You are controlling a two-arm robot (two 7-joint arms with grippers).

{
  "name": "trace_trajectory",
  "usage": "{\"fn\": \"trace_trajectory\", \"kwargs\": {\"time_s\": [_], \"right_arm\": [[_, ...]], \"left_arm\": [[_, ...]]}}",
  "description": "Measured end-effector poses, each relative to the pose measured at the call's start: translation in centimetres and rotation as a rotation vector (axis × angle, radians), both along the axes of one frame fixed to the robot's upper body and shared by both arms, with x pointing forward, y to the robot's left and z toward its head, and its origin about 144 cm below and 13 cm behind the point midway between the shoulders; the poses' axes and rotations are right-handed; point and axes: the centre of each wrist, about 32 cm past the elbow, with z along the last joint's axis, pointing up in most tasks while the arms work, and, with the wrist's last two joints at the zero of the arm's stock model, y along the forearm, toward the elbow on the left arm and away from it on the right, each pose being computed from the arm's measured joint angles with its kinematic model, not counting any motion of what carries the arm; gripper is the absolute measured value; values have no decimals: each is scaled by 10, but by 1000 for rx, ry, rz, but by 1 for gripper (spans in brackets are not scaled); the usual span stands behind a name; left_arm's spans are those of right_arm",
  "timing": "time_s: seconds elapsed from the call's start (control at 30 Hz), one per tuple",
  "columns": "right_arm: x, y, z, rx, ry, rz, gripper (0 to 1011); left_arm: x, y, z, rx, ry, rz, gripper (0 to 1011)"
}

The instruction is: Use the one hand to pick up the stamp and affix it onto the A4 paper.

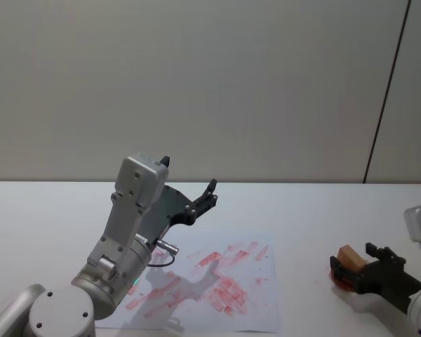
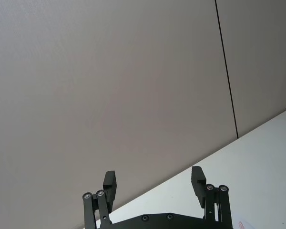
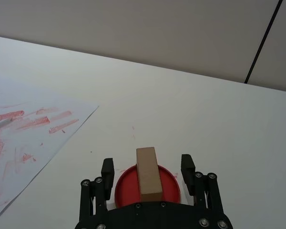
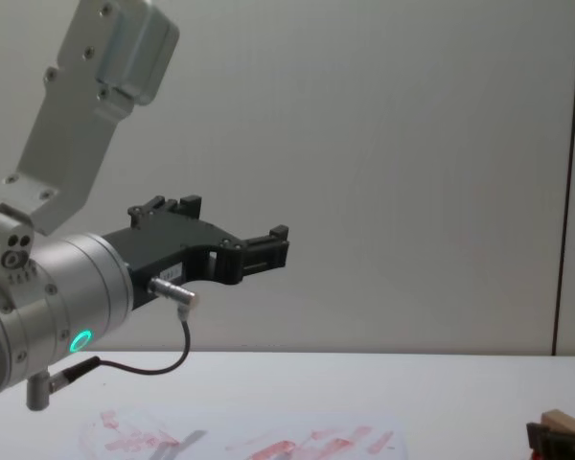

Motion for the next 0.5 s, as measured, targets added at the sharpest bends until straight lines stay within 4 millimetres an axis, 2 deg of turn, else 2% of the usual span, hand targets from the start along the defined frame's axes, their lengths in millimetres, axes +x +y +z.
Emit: {"fn": "trace_trajectory", "kwargs": {"time_s": [0.27, 0.3, 0.33, 0.37, 0.43, 0.47, 0.5], "right_arm": [[5, 0, -4, 3, 20, 4, 676], [6, 0, -4, 3, 21, 4, 617], [6, 0, -4, 4, 22, 5, 617], [7, 0, -5, 5, 25, 7, 550], [7, 0, -5, 6, 27, 8, 510], [7, 0, -5, 6, 27, 9, 448], [8, 0, -6, 7, 29, 11, 428]], "left_arm": [[0, 0, 0, 0, 0, 0, 1003], [0, 0, 0, 0, 0, 0, 1002], [0, 0, 0, 0, 0, 0, 1002], [0, 0, 0, 0, 0, 0, 1002], [0, 0, 0, 0, 0, 0, 1002], [0, 0, 0, 0, 0, 0, 1002], [0, 0, 0, 0, 0, 0, 1002]]}}
